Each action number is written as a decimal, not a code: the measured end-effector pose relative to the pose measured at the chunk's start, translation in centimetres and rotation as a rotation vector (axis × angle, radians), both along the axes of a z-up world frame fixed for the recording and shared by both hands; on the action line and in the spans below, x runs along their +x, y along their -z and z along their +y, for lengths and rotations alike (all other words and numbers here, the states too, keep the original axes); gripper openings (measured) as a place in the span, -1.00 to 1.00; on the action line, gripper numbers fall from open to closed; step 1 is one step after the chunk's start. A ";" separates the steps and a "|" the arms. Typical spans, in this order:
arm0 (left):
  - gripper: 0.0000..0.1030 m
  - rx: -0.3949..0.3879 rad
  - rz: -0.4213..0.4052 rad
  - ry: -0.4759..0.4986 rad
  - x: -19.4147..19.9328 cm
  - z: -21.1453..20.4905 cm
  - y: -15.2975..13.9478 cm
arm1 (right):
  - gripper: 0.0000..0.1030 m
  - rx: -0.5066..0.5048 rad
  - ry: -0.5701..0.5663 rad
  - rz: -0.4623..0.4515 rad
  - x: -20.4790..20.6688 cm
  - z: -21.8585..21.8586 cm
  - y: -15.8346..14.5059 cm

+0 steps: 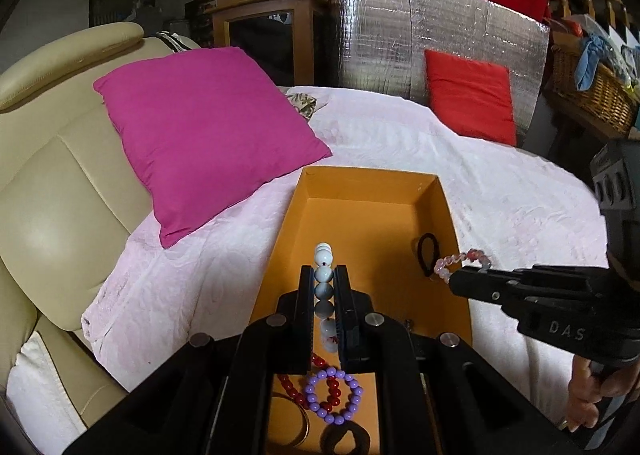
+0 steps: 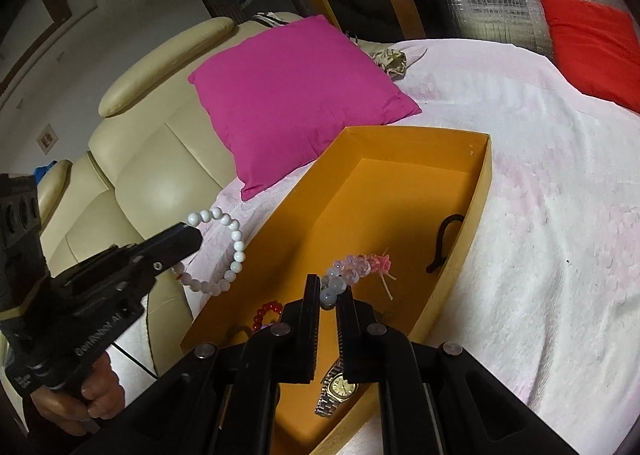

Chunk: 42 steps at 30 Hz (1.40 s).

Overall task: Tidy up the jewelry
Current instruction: 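Release the white bracelet into the box with the left tool while the right tool drops the pink bracelet in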

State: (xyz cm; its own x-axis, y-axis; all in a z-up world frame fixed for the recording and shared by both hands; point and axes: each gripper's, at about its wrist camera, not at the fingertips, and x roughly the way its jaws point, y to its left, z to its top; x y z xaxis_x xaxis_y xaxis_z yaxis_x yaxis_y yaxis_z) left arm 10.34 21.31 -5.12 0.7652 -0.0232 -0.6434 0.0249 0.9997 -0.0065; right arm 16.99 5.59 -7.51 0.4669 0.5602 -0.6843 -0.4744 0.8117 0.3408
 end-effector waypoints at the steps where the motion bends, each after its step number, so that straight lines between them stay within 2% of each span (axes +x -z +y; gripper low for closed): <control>1: -0.82 0.006 -0.001 -0.002 0.1 -0.1 0.1 | -0.83 0.001 0.001 0.000 0.2 0.0 0.0; 12: -0.82 0.034 0.019 -0.006 1.6 -0.5 1.0 | -0.83 0.000 0.001 0.002 2.4 0.7 0.1; 31: -0.82 0.058 0.106 -0.024 6.6 -0.7 4.9 | -0.82 -0.016 0.007 0.060 8.2 2.7 2.4; 42: -0.82 0.069 0.138 -0.031 8.3 -0.3 6.5 | -0.79 -0.036 0.026 0.085 10.1 3.2 3.8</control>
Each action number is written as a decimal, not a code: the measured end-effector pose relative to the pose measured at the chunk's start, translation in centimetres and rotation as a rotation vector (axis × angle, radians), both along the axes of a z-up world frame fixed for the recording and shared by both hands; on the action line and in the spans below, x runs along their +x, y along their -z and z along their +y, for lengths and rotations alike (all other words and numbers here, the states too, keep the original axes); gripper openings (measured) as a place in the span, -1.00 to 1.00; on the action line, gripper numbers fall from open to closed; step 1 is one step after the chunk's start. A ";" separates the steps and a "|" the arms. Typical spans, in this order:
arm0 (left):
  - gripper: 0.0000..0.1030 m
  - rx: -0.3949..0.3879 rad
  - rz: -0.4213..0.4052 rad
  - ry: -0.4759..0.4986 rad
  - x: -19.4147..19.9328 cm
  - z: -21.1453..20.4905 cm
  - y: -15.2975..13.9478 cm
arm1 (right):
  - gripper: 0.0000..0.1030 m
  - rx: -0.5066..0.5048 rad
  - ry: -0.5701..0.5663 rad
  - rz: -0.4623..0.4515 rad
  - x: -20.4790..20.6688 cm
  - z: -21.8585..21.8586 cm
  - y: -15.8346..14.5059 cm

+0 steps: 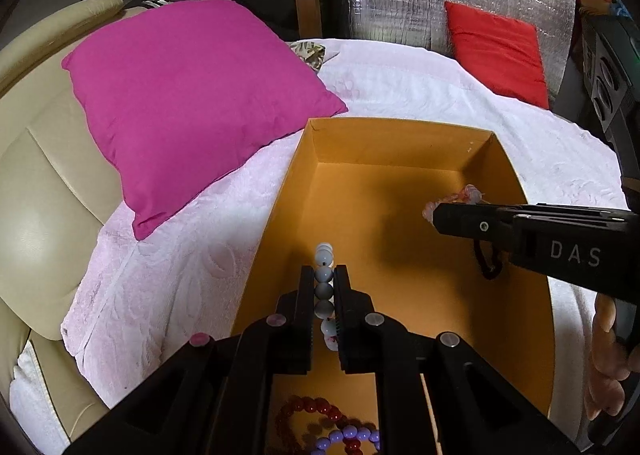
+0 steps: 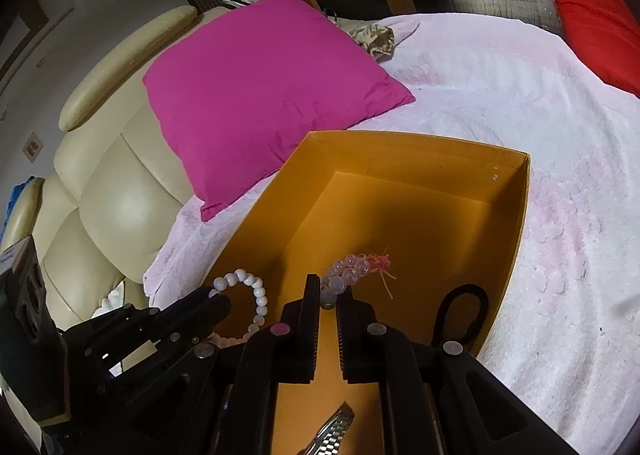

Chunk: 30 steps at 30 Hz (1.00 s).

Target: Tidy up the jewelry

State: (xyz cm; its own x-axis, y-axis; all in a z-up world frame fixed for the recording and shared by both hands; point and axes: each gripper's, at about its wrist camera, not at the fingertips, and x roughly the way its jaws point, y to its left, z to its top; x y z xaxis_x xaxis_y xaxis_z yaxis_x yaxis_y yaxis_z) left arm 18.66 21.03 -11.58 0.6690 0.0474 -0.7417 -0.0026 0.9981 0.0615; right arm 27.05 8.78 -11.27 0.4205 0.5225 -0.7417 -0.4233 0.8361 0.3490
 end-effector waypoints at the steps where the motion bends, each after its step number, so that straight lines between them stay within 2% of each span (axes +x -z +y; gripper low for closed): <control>1: -0.81 0.007 0.003 0.000 0.2 -0.1 0.1 | -0.79 -0.004 0.003 0.002 0.1 0.1 0.1; 4: -0.81 0.018 0.007 0.003 0.5 -0.3 0.4 | -0.78 -0.017 0.019 0.016 0.5 0.1 0.2; 5: -0.73 0.023 0.009 0.002 0.5 -0.4 0.4 | -0.68 -0.015 0.031 0.024 0.6 0.0 0.3; 6: -0.66 0.025 0.011 0.007 0.5 -0.5 0.3 | -0.56 -0.011 0.040 0.036 0.7 -0.2 0.3; 8: -0.17 0.038 0.005 0.001 0.1 -0.5 0.1 | 0.11 0.006 0.059 0.049 0.6 -0.6 0.2; 9: -0.08 0.049 -0.006 -0.006 -0.1 -0.6 -0.2 | 0.17 0.026 0.069 0.035 0.4 -0.9 -0.1; 10: 0.01 0.059 -0.020 -0.011 -0.4 -0.6 -0.5 | 0.17 0.042 0.072 0.013 0.1 -1.3 -0.4; 18: 0.14 0.115 -0.087 -0.042 -4.5 -0.9 -4.1 | 0.17 0.105 0.082 -0.076 -3.2 -3.7 -3.6; 19: 0.23 0.123 -0.093 -0.050 -5.2 -1.0 -4.6 | 0.17 0.106 0.082 -0.085 -3.8 -4.1 -4.0; 20: 0.32 0.131 -0.099 -0.057 -5.7 -1.1 -5.0 | 0.17 0.103 0.081 -0.091 -4.3 -4.3 -4.3; 23: 0.44 0.143 -0.139 -0.068 -7.9 -1.6 -6.7 | 0.17 0.097 0.072 -0.113 -6.5 -5.3 -5.2; 27: 0.45 0.139 -0.170 -0.084 -10.4 -2.7 -8.7 | 0.17 0.073 0.052 -0.131 -9.5 -6.4 -6.4; 30: 0.66 0.176 -0.202 -0.117 -12.3 -4.2 -10.1 | 0.17 0.034 0.024 -0.162 -12.3 -7.4 -7.5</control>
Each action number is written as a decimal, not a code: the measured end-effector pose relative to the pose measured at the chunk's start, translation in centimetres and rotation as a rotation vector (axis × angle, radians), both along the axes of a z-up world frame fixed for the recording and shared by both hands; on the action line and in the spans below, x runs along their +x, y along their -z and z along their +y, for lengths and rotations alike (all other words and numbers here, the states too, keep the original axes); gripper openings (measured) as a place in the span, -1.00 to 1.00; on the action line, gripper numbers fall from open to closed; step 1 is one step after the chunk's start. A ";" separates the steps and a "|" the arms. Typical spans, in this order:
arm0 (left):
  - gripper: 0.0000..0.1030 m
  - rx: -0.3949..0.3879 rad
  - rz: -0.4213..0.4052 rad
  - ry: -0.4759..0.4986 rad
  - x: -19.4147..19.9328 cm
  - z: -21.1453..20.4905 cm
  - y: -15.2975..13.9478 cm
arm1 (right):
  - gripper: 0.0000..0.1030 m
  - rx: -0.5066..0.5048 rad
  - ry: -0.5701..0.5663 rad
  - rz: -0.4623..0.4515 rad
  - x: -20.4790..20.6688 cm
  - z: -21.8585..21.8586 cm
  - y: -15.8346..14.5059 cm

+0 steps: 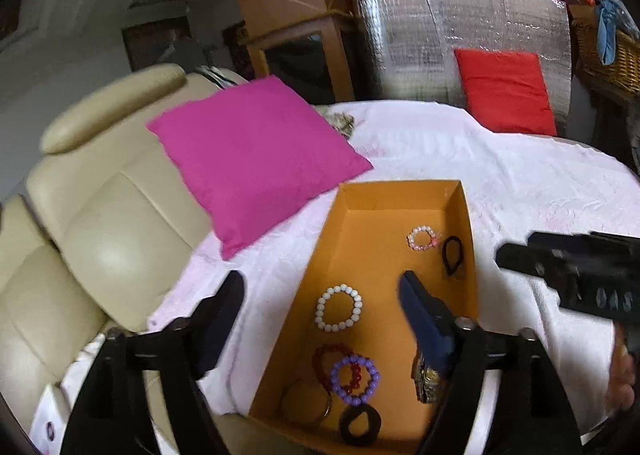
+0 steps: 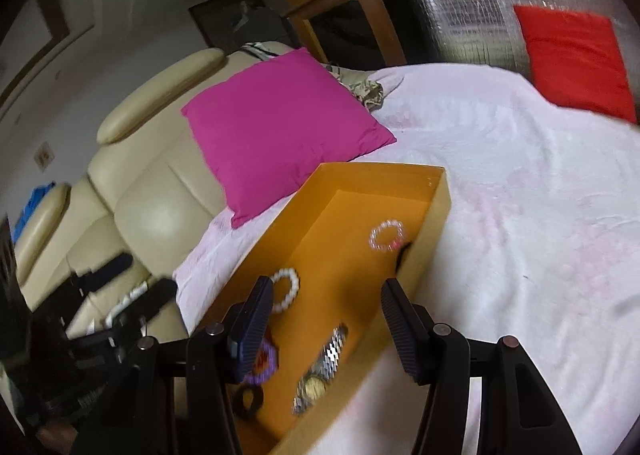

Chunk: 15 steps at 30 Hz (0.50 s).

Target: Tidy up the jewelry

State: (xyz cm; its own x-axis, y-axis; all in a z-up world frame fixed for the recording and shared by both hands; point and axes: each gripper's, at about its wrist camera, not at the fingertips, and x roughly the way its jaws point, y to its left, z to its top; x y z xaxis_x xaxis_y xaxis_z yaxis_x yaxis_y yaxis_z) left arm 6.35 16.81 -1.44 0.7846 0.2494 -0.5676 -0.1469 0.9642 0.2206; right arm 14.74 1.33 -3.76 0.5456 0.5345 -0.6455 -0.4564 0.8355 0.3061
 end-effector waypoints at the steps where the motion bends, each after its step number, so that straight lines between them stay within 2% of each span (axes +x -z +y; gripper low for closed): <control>1: 0.71 0.019 -0.021 -0.010 -0.8 -0.5 -0.5 | 0.17 -0.011 -0.004 -0.005 -0.9 -0.4 -0.4; 3: 0.76 0.029 -0.054 -0.014 -2.3 -1.5 -1.6 | 0.17 -0.021 -0.014 -0.012 -2.7 -1.3 -1.2; 8: 0.76 -0.013 -0.051 -0.044 -5.6 -2.8 -3.5 | 0.17 -0.049 -0.028 -0.039 -7.9 -3.3 -2.9; 15: 0.76 -0.007 -0.002 -0.091 -10.5 -2.3 -3.5 | 0.17 -0.059 -0.045 -0.003 -13.6 -3.7 -3.6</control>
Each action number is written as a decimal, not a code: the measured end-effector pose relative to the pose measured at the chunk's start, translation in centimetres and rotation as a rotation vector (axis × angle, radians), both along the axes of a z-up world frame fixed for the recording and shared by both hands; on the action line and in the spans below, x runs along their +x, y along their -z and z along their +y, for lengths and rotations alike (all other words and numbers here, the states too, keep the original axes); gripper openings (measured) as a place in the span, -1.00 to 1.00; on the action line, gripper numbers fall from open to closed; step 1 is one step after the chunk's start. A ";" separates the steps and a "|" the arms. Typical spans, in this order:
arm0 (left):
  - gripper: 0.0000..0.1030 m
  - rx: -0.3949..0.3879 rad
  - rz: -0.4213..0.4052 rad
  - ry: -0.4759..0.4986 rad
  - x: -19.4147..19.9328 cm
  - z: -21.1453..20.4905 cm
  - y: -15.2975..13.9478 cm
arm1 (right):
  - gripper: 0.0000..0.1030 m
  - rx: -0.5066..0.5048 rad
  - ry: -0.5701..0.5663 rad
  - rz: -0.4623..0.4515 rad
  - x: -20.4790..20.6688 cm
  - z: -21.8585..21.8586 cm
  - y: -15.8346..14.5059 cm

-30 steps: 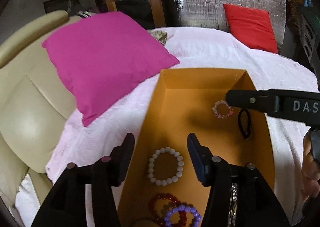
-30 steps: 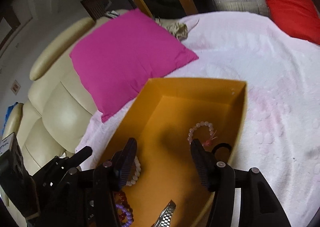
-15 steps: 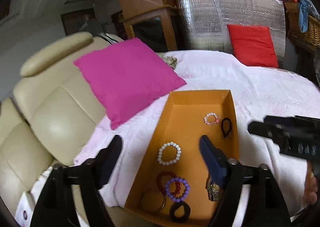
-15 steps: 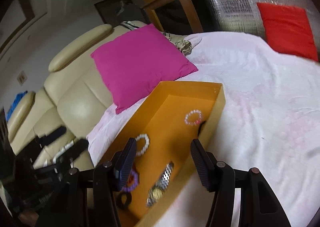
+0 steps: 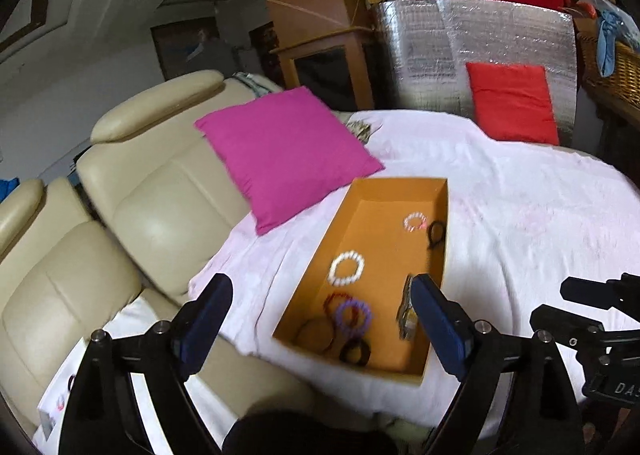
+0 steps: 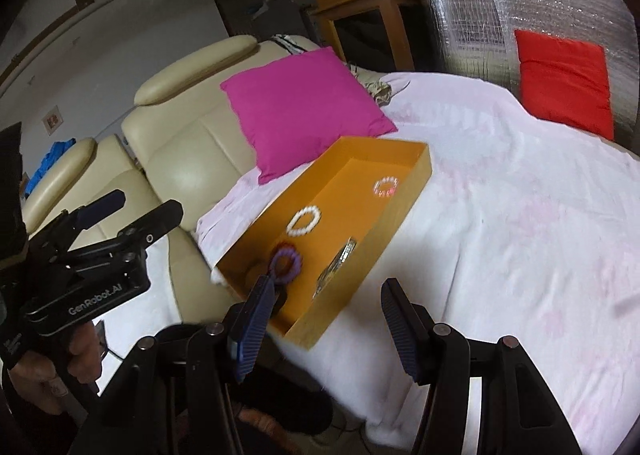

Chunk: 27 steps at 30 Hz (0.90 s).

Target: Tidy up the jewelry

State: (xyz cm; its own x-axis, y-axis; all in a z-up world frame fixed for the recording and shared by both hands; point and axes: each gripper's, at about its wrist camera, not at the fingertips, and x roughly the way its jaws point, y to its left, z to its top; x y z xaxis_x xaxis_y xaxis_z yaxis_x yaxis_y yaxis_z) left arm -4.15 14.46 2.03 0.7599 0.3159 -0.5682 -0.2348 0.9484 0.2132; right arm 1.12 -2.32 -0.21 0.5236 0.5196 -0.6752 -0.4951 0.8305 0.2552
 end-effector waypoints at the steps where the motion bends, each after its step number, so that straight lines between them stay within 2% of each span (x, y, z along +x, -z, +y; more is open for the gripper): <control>1: 0.76 -0.002 0.007 -0.007 -0.7 0.3 0.1 | 0.17 -0.001 0.000 0.004 -0.6 0.2 -0.1; 8: 0.77 0.028 0.033 -0.087 -5.4 2.4 0.7 | 0.17 -0.069 0.021 -0.022 -5.3 3.2 -1.5; 12: 0.77 0.034 0.070 -0.122 -7.3 3.7 1.7 | 0.17 -0.104 0.009 0.000 -6.5 4.9 -1.1; 17: 0.77 0.031 0.065 -0.111 -8.1 3.7 1.6 | 0.18 -0.164 0.000 0.009 -7.6 7.0 -0.3; 27: 0.77 0.014 0.039 -0.118 -8.7 4.1 1.3 | 0.18 -0.189 0.048 -0.019 -8.0 6.8 -0.7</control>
